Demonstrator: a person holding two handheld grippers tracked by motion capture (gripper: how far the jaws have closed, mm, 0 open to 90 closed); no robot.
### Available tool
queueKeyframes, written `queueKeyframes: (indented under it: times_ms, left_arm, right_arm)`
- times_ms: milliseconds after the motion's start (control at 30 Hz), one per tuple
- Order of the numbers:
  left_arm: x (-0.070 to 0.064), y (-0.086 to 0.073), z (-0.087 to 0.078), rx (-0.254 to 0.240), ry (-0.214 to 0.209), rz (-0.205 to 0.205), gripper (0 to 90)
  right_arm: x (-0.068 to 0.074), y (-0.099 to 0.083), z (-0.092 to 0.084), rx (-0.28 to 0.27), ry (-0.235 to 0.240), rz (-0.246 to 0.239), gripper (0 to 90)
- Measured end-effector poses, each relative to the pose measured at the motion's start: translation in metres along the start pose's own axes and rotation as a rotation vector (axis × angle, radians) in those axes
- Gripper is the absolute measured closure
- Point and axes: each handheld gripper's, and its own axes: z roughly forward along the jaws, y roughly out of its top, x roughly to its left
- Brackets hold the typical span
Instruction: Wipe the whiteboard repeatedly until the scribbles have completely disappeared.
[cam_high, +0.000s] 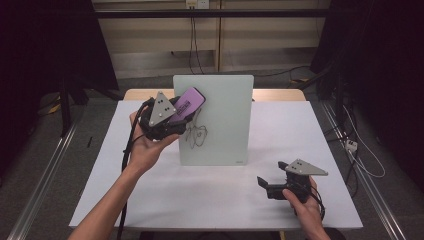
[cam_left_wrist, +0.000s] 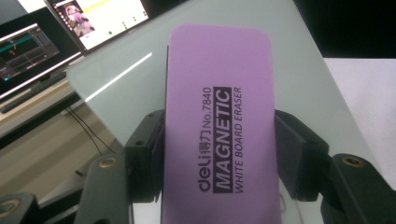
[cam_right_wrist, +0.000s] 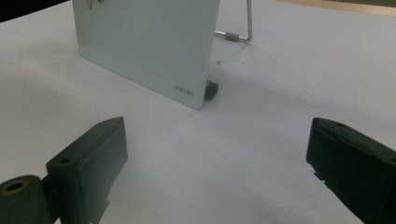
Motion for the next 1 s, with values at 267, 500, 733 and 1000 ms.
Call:
queueKeyframes:
  times_ms: [267, 500, 733, 1000]
  left_arm:
    - [-0.002, 0.0, 0.012, 0.008, 0.008, 0.006, 41.1]
    - [-0.002, -0.005, 0.018, 0.016, 0.029, 0.007, 41.1]
    - [-0.002, -0.007, 0.02, 0.028, 0.043, 0.027, 41.1]
    - [-0.003, -0.008, 0.021, 0.04, 0.034, 0.025, 41.1]
  right_arm:
    - [0.0, 0.0, 0.0, 0.002, 0.003, 0.005, 5.0]
    - [0.0, 0.0, 0.0, 0.001, 0.003, 0.005, 4.9]
    - [0.0, 0.0, 0.0, 0.005, 0.001, 0.007, 4.8]
    - [0.0, 0.0, 0.0, 0.005, 0.004, 0.006, 4.8]
